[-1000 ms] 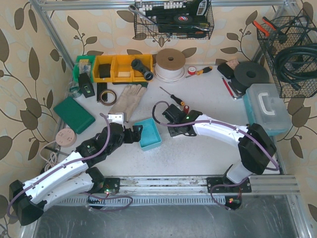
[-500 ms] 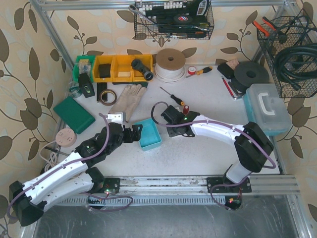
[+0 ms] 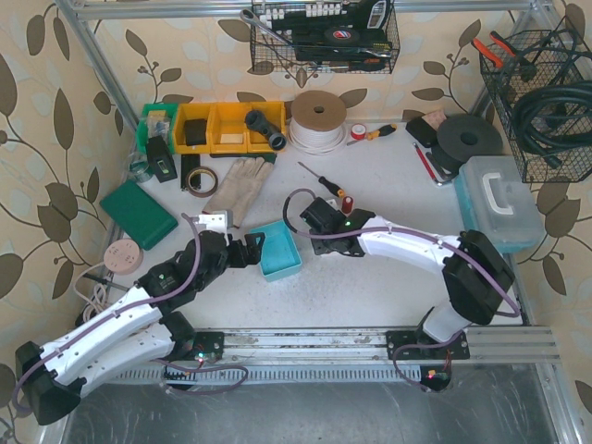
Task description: Install the large spring
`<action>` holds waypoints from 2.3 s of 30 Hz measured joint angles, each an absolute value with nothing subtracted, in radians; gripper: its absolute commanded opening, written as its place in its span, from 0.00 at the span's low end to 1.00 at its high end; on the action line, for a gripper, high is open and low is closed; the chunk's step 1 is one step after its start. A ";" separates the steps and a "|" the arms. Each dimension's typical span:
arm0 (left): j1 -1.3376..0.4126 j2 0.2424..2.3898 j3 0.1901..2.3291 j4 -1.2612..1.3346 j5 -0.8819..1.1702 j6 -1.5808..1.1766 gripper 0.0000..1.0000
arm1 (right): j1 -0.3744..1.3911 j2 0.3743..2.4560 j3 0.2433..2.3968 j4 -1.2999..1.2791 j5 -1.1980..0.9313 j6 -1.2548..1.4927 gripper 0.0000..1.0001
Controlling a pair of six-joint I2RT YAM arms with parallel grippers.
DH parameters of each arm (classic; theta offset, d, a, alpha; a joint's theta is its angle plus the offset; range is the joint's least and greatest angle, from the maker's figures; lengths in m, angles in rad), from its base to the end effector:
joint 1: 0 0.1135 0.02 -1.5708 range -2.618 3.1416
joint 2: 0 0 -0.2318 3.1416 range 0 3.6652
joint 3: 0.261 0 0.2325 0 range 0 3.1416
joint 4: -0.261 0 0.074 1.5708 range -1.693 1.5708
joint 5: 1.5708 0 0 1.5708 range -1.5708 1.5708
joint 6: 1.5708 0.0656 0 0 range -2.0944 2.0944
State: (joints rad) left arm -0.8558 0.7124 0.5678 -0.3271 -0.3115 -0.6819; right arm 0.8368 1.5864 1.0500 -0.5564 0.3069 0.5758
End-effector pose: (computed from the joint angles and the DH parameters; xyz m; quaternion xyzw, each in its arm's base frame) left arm 0.1444 -0.1356 0.2300 -0.0075 0.8463 -0.2637 0.4628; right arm 0.2225 0.2170 0.1608 -0.0891 0.9567 0.0389 0.2744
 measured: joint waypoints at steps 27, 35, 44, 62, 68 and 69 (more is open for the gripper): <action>-0.831 0.638 0.652 -0.391 -1.014 -0.482 0.99 | 0.546 0.831 0.384 0.005 1.085 0.216 1.00; -0.530 0.769 0.403 -0.031 -1.018 -0.152 0.98 | 0.390 0.960 0.223 0.372 0.993 0.087 1.00; -0.262 1.034 0.319 0.293 -0.923 -0.089 0.98 | 0.305 1.177 0.175 0.754 0.839 -0.056 1.00; -0.149 1.472 0.300 0.841 -0.544 0.065 0.99 | 0.213 1.472 0.179 1.132 0.547 -0.202 1.00; -0.136 1.515 0.299 0.856 -0.486 0.078 0.98 | 0.134 1.521 0.272 1.050 0.450 -0.179 1.00; -0.136 1.515 0.299 0.855 -0.482 0.078 0.98 | 0.129 1.521 0.282 1.046 0.443 -0.176 1.00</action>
